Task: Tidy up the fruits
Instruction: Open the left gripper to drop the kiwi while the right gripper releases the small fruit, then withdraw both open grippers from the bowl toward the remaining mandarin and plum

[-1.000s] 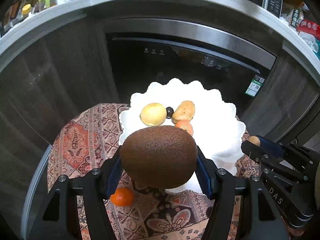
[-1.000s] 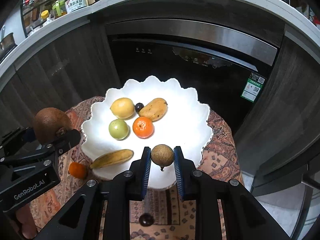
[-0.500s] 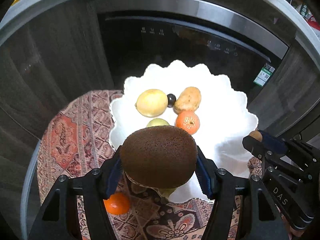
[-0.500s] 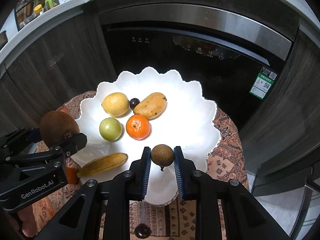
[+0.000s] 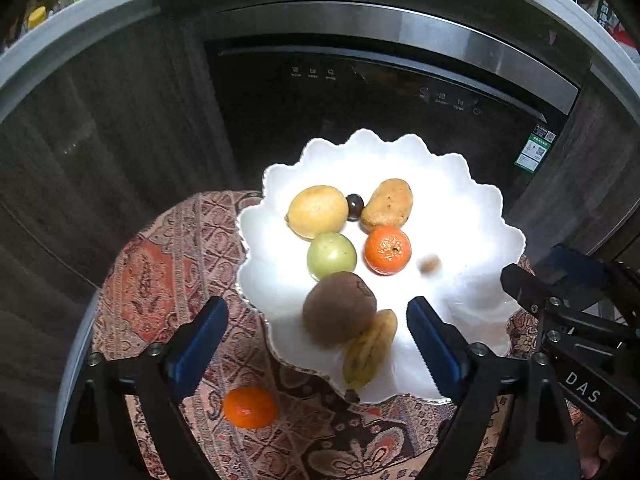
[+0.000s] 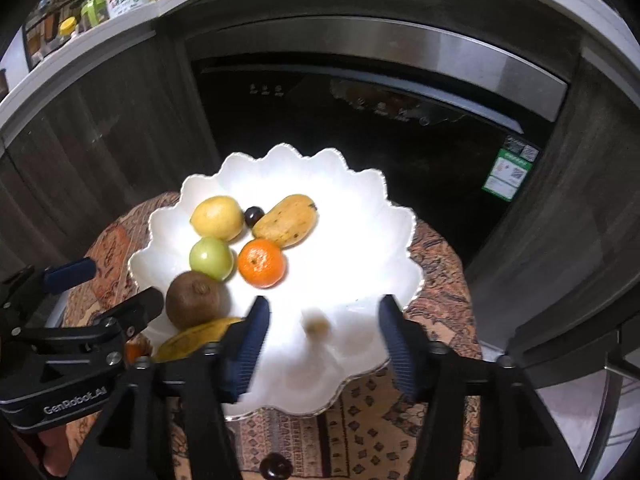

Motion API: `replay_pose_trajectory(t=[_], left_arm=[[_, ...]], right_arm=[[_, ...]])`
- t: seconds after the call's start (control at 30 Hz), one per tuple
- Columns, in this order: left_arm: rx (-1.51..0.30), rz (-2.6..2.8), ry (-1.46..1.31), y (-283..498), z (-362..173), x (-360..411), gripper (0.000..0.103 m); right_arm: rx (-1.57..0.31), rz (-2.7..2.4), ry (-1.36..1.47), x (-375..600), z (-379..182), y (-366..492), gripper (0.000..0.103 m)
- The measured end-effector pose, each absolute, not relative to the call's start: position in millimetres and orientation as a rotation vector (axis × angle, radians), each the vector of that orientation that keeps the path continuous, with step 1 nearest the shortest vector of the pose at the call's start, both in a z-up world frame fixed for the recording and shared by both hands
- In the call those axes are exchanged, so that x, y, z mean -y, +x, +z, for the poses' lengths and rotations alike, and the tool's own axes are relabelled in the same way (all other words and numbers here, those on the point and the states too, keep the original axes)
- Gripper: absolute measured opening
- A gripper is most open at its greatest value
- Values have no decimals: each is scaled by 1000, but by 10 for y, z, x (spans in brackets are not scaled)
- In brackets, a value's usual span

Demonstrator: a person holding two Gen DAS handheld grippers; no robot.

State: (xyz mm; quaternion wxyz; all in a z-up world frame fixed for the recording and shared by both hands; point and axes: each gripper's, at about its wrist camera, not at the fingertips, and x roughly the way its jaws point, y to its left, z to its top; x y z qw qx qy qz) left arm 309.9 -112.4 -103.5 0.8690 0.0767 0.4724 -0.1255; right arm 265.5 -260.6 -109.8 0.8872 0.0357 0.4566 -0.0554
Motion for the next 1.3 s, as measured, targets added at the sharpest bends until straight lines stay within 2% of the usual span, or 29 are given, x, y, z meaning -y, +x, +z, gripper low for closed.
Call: replay_pose_trajectory(t=[0.07, 0.13, 0.87, 1.17, 1.3], left_arm=[[-979, -257, 154, 3079, -1002, 1099, 102], [-967, -244, 157, 3050, -966, 1074, 102], [-906, -173, 191, 2471, -625, 636, 103], [-879, -155, 223, 2250, -809, 536, 103], [-879, -146, 247, 2188, -962, 522, 103]], right_arm=[[-944, -138, 76, 2620, -1075, 2632, 74], [-937, -163, 70, 2629, -1049, 2610, 80], [-869, -188, 29, 2240, -713, 1975, 80], [-860, -215, 8, 2136, -870, 1777, 80], [-872, -230, -4, 2128, -996, 1729, 76]])
